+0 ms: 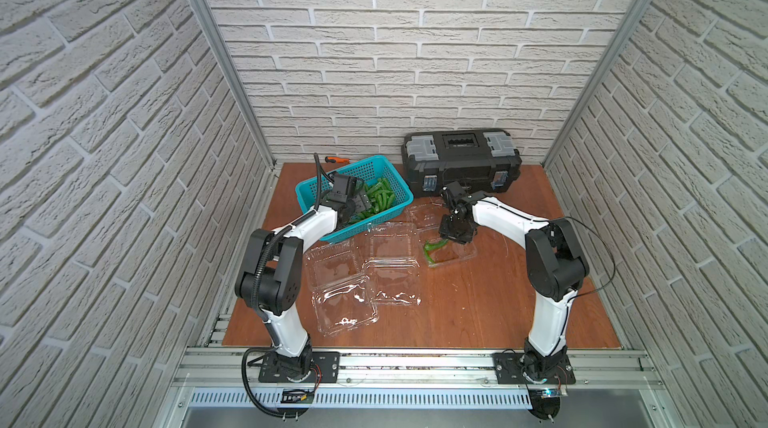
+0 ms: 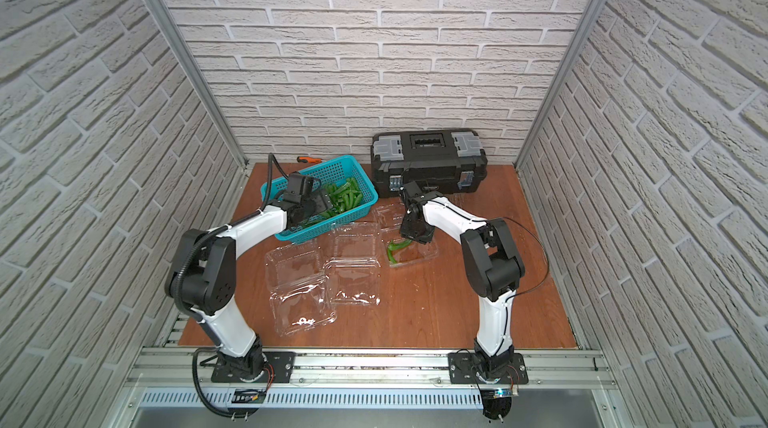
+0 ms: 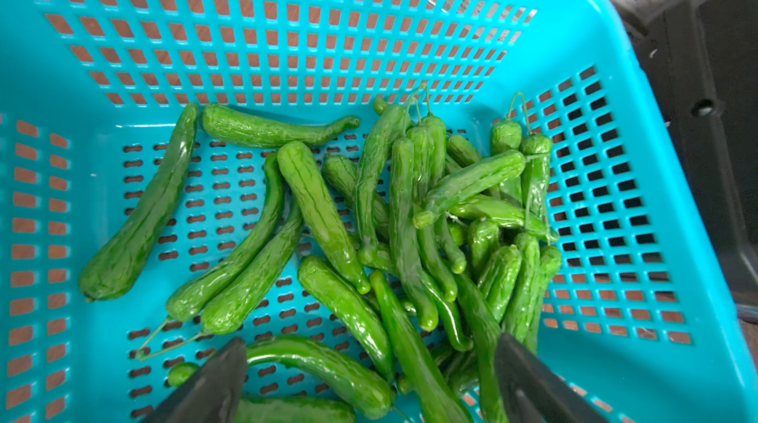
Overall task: Take small green peppers out of containers
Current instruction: Pick up the green pepper from the packing box.
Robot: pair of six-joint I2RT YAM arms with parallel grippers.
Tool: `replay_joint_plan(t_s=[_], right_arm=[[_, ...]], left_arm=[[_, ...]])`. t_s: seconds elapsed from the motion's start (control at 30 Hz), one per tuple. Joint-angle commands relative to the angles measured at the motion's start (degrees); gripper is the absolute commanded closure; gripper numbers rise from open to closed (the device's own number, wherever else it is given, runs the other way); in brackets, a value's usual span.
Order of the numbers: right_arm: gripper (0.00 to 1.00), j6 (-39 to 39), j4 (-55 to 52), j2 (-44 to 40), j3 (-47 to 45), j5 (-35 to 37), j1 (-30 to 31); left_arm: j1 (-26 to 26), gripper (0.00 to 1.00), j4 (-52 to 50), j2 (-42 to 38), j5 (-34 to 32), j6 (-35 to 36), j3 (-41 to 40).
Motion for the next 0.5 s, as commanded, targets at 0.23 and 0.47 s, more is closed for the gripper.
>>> replay_joint_plan(t_s=[0.23,0.47], right_arm=[[0.63,2.1,2.4,4.9,2.0,-2.5,-0.2],[0.9,1.3,2.8,5.2,0.8,-3.3,-0.2]], left_arm=[[-0.1,0.05,1.3,-0.3,1.6,1.5,1.7],[-0.2,0.02,1.3,-0.1,2.0,1.4,1.5]])
